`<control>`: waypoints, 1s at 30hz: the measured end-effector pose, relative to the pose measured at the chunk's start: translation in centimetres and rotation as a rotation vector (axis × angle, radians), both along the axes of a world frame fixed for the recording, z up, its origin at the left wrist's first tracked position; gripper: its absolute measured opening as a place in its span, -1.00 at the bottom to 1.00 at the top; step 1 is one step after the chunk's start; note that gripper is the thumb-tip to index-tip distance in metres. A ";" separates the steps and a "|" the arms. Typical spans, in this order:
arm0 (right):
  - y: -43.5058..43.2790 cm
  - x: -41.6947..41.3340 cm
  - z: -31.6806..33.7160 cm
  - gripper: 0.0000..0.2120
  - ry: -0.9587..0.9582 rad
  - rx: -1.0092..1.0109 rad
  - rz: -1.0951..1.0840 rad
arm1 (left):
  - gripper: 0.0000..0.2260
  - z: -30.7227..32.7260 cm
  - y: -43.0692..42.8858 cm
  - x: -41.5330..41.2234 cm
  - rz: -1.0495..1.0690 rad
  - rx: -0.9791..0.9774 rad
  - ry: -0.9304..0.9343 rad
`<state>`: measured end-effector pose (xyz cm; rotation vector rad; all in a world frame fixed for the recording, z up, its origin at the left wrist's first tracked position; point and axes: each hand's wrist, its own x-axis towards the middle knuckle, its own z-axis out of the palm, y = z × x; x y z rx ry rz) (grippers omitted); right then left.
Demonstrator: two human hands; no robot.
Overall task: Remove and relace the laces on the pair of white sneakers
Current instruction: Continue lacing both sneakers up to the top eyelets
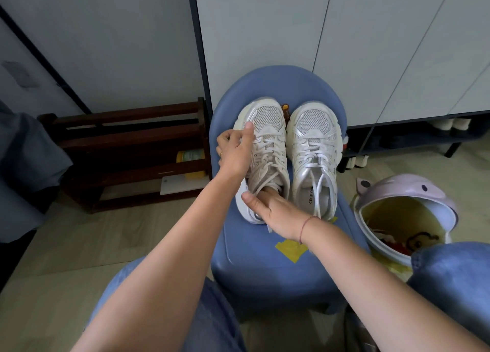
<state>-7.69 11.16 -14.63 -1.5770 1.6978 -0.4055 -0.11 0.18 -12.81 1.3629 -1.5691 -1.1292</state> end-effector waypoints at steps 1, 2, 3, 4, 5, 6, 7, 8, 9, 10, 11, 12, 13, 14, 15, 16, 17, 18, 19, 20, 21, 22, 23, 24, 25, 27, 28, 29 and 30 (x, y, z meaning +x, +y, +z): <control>0.1 0.0 -0.3 -0.62 0.050 -0.013 -0.001 | -0.54 0.1 0.1 0.0 0.001 -0.001 -0.002; 0.4 0.0 -0.5 -0.53 0.112 -0.031 -0.003 | -0.54 0.1 0.1 0.0 -0.002 -0.001 0.000; 0.7 0.0 -0.6 -0.43 0.180 -0.042 -0.007 | -0.54 0.2 0.2 0.1 -0.008 0.001 0.003; 1.1 0.1 -0.6 -0.39 0.246 -0.054 -0.007 | -0.54 0.3 0.4 0.1 -0.014 0.007 0.006; 1.6 0.1 -0.7 -0.39 0.303 -0.074 -0.002 | -0.54 0.4 0.5 0.2 -0.020 0.010 0.005; 2.0 0.1 -0.7 -0.41 0.340 -0.100 0.007 | -0.54 0.4 0.6 0.2 -0.024 0.011 0.002; 2.5 0.0 -0.5 -0.45 0.356 -0.125 0.009 | -0.54 0.5 0.6 0.3 -0.025 0.010 -0.001; 3.0 -0.1 -0.3 -0.49 0.357 -0.148 -0.001 | -0.54 0.5 0.6 0.3 -0.025 0.011 -0.003; 3.4 -0.2 -0.1 -0.53 0.364 -0.179 -0.017 | -0.54 0.5 0.7 0.3 -0.024 0.010 -0.004; 3.7 -0.4 0.1 -0.55 0.386 -0.221 -0.036 | -0.53 0.5 0.7 0.3 -0.025 0.010 -0.004; 4.0 -0.5 0.3 -0.56 0.419 -0.267 -0.052 | -0.53 0.5 0.7 0.4 -0.027 0.010 -0.004; 4.2 -0.6 0.3 -0.57 0.435 -0.311 -0.070 | -0.53 0.5 0.7 0.4 -0.028 0.011 -0.003; 4.4 -0.7 0.5 -0.58 0.420 -0.348 -0.085 | -0.53 0.6 0.7 0.4 -0.030 0.009 -0.005; 4.5 -0.7 0.5 -0.57 0.374 -0.380 -0.089 | -0.53 0.5 0.7 0.4 -0.031 0.008 -0.007; 4.5 -0.6 0.5 -0.56 0.304 -0.406 -0.079 | -0.52 0.5 0.7 0.4 -0.032 0.007 -0.010; 4.4 -0.5 0.4 -0.52 0.226 -0.418 -0.057 | -0.52 0.5 0.7 0.4 -0.031 0.007 -0.013; 4.1 -0.4 0.3 -0.47 0.158 -0.413 -0.028 | -0.52 0.5 0.7 0.4 -0.030 0.005 -0.018; 3.8 -0.3 0.1 -0.41 0.106 -0.392 -0.004 | -0.52 0.5 0.7 0.4 -0.030 0.002 -0.021; 3.4 -0.2 -0.2 -0.35 0.074 -0.356 0.009 | -0.52 0.5 0.6 0.4 -0.030 -0.001 -0.020; 3.0 -0.3 -0.5 -0.30 0.057 -0.319 0.010 | -0.52 0.4 0.6 0.4 -0.030 0.000 -0.014; 2.5 -0.3 -0.8 -0.28 0.054 -0.293 0.009 | -0.52 0.4 0.6 0.5 -0.031 0.003 -0.009; 2.1 -0.4 -1.2 -0.29 0.060 -0.277 0.007 | -0.52 0.4 0.6 0.5 -0.033 0.007 -0.007; 1.6 -0.5 -1.5 -0.33 0.077 -0.261 0.006 | -0.52 0.4 0.6 0.5 -0.033 0.010 -0.007; 1.2 -0.6 -1.8 -0.38 0.103 -0.241 0.007 | -0.52 0.4 0.6 0.5 -0.035 0.010 -0.007; 0.8 -0.6 -1.9 -0.42 0.131 -0.225 0.010 | -0.52 0.4 0.6 0.5 -0.037 0.007 -0.005; 0.3 -0.7 -1.9 -0.46 0.172 -0.198 0.017 | -0.51 0.3 0.6 0.5 -0.040 0.006 -0.003; 0.4 -0.8 -1.9 -0.48 0.177 -0.194 0.016 | -0.51 0.3 0.6 0.5 -0.043 0.010 -0.003; 0.7 -0.9 -1.8 -0.50 0.176 -0.202 0.009 | -0.52 0.3 0.6 0.6 -0.047 0.013 -0.002; 1.3 -1.2 -1.8 -0.51 0.178 -0.224 -0.008 | -0.52 0.3 0.5 0.6 -0.050 0.013 0.003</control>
